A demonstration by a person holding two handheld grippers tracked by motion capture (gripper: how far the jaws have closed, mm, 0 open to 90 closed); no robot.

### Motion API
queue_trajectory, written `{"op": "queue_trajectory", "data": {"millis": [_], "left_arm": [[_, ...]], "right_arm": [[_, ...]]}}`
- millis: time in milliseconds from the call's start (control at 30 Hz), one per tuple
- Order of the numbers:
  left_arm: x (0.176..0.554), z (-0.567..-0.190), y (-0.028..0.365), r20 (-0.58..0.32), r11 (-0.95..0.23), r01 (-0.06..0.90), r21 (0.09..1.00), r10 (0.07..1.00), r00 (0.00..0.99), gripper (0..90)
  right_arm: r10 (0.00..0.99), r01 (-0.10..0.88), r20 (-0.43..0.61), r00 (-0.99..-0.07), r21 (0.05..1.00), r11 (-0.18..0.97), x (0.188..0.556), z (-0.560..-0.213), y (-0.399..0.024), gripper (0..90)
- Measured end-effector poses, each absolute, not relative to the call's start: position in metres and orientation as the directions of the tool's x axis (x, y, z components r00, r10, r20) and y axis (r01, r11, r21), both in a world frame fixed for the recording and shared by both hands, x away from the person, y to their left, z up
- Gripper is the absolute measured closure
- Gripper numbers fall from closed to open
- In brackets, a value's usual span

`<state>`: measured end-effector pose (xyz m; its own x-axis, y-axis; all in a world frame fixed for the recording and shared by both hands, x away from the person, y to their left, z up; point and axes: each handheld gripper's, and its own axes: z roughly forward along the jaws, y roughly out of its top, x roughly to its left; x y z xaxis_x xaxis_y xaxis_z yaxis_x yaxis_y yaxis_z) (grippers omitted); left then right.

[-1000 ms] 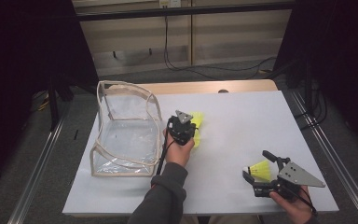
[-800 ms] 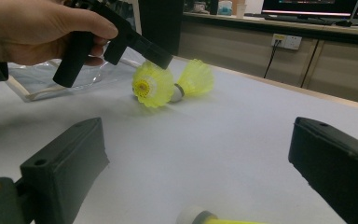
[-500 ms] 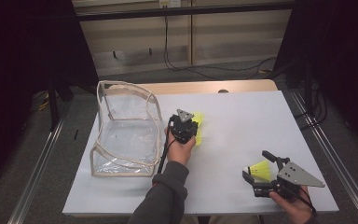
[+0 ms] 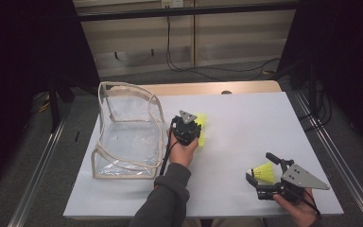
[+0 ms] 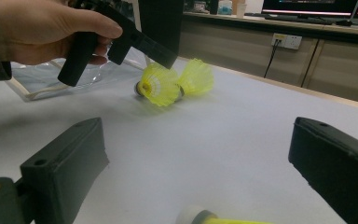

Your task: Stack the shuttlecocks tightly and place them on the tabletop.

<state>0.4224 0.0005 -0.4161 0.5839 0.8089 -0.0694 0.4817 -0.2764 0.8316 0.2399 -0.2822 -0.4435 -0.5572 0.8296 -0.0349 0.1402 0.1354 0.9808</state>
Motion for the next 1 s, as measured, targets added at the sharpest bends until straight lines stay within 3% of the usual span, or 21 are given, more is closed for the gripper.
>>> {"op": "queue_trajectory", "data": {"millis": [833,933,1000], "left_arm": [[0.4223,-0.4134,-0.0013,-0.057,-0.306,0.476,0.825,0.792,0.608,76.4],[0.4206,-0.4125,-0.0014,-0.077,-0.304,0.483,0.821,0.779,0.622,80.6],[0.4187,-0.4110,-0.0005,-0.097,-0.308,0.495,0.812,0.766,0.635,88.6]], "right_arm": [[0.830,0.140,-0.037,-0.556,0.981,0.137,0.2398,-0.4433,-0.2824,3.3],[0.829,0.138,-0.039,-0.558,0.981,0.139,0.2398,-0.4433,-0.2824,3.3],[0.830,0.140,-0.038,-0.557,0.980,0.139,0.2395,-0.4431,-0.2824,3.3]]}}
